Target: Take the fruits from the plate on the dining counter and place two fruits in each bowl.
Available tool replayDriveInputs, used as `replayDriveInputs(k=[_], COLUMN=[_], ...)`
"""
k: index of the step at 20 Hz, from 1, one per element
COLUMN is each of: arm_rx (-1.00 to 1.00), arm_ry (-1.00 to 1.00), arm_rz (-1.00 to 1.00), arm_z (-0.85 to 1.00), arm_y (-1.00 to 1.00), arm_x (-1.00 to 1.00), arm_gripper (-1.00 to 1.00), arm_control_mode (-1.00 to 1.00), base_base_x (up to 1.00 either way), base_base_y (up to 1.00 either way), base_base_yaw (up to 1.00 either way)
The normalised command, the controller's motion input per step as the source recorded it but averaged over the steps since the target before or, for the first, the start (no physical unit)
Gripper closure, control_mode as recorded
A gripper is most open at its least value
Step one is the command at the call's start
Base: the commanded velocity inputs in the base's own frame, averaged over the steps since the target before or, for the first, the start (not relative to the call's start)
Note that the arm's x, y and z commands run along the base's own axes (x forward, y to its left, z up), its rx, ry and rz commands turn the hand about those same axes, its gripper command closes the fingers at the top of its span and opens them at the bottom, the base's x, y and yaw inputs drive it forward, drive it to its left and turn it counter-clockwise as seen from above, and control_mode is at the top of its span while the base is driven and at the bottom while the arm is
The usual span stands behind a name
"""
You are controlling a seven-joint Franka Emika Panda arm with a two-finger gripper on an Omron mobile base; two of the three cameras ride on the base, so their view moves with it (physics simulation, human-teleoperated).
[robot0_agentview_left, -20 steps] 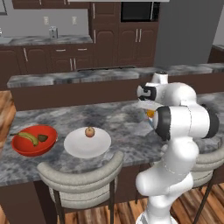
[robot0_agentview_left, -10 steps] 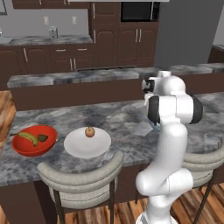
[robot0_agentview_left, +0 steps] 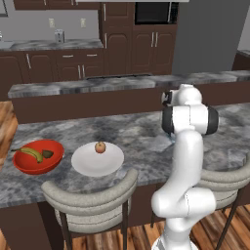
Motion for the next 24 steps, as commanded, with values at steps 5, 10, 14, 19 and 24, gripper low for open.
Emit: replayDriveInputs(k=[5,10,14,19,24], arm_rx=[0.0,0.0,-0.1,-0.18,-0.05], arm_ry=[-0.26,-0.19,-0.16,-0.07,-0.11], arm_rz=[0.0,0.0,0.0,0.0,0.04], arm_z=[-0.04,0.06,0.36,0.37,0.71], arm_y=[0.0,0.18,0.41,0.1,0.27], arm_x=[-0.28,-0.16,-0.07,-0.33,-0.53], arm_gripper=[-1.0,-1.0,-1.0,-1.0,-1.0], arm_control_mode=[-1.0,-1.0,-1.0,-1.0,-1.0], base_base_x=[0.0,0.0,0.0,0.0,0.0], base_base_y=[0.0,0.0,0.0,0.0,0.0], base_base_yaw=[0.0,0.0,0.0,0.0,0.0])
